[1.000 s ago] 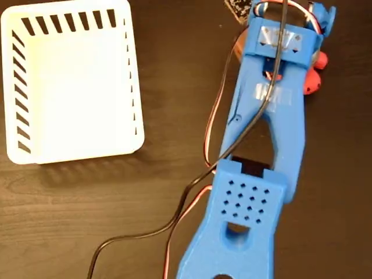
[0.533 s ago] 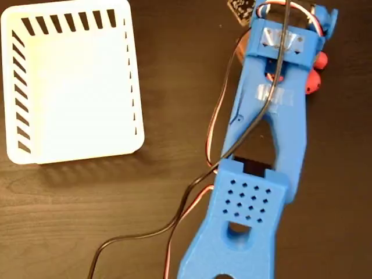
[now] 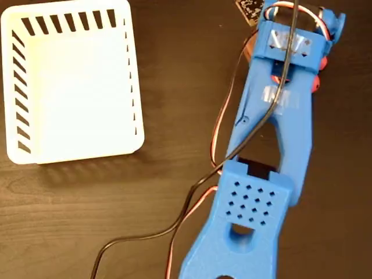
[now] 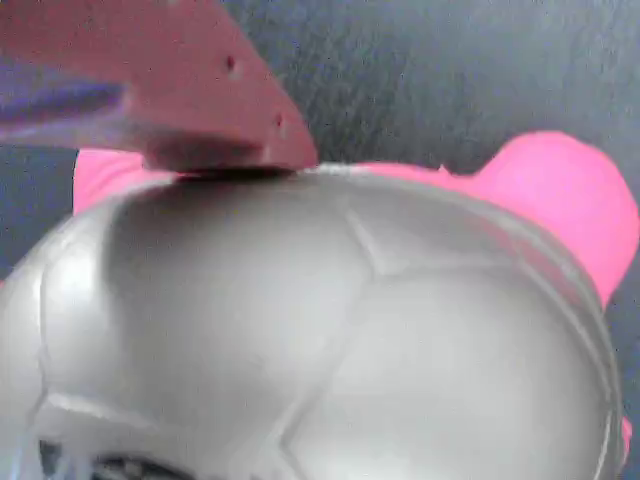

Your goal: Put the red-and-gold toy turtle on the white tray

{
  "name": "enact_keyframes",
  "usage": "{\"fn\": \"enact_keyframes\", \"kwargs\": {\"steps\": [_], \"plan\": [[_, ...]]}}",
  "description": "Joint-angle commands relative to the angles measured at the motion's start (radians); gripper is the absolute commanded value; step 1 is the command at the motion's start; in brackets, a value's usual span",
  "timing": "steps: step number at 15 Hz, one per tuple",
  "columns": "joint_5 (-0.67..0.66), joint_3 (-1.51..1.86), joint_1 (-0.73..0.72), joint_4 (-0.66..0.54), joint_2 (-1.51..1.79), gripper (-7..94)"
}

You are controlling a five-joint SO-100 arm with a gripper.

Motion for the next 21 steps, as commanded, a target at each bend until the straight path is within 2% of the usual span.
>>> {"fn": "enact_keyframes", "kwargs": {"steps": [1, 2, 3, 6, 15, 18, 21], "plan": [[0.005, 0.025, 0.008, -0.011, 0.058, 15], [0.012, 0.041, 0.017, -0.032, 0.069, 1], [0.012, 0.043, 0.021, -0.04, 0.078, -2], [-0.008, 0.043, 0.028, -0.032, 0.121, -3], [-0.023, 0.011, -0.003, 0.189, 0.629, -2], [-0.087, 0.115, -0.137, 0.179, 0.831, -2], [-0.152, 0.342, -0.42, 0.127, 1.032, -2]]}}
